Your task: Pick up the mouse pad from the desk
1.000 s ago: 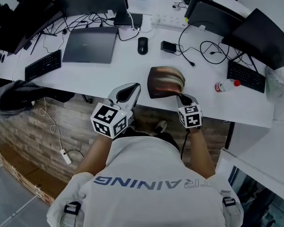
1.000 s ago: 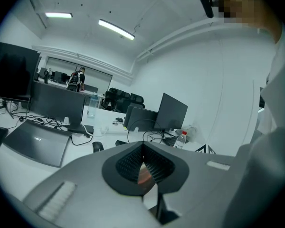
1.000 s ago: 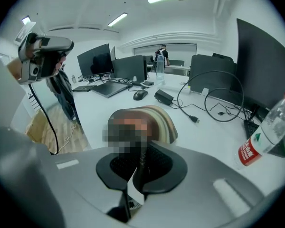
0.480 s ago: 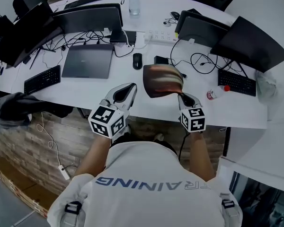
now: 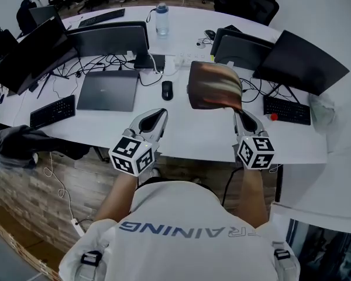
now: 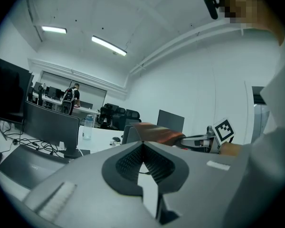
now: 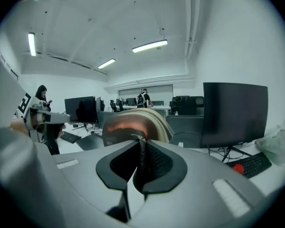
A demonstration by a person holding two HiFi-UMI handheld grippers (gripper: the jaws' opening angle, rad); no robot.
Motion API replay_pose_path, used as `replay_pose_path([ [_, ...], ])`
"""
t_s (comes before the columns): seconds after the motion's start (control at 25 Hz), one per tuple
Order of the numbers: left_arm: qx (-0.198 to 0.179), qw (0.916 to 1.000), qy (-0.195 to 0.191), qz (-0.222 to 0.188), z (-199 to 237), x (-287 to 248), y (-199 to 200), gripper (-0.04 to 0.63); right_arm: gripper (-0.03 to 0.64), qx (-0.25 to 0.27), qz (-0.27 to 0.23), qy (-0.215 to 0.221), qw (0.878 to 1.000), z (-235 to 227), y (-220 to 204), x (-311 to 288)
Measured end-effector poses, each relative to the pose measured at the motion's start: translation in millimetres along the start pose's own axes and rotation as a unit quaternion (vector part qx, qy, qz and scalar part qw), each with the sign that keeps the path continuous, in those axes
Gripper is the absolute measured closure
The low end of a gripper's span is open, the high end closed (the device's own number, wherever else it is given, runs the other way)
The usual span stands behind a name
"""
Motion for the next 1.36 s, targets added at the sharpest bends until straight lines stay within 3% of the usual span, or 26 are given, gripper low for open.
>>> replay_pose_path([
  [0.2,-0.007,0.9999,-0.001,-0.015,2,0,13,0.595,0.569,0.004,-0.065,-0.012,0.998,-3,41,23],
  [0.36,-0.01,0.9996,-0.007,-0.026,1,-2,19,0.595,0.571,0.012,-0.085,-0.012,0.996,-2,56,29],
  [1.36,-0.013,0.9997,-0.009,-0.018,-6,-5,14,0.595,0.571,0.016,-0.075,-0.008,0.997,-1,39,27],
])
Point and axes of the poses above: the fingertips, and each gripper's own axes: x backward along the fingers, z to its left, y out of its top, the point moved 8 cm from there along x, backward along the fingers, and after that the axes turned 1 degree about x, right-handed, at the moved point
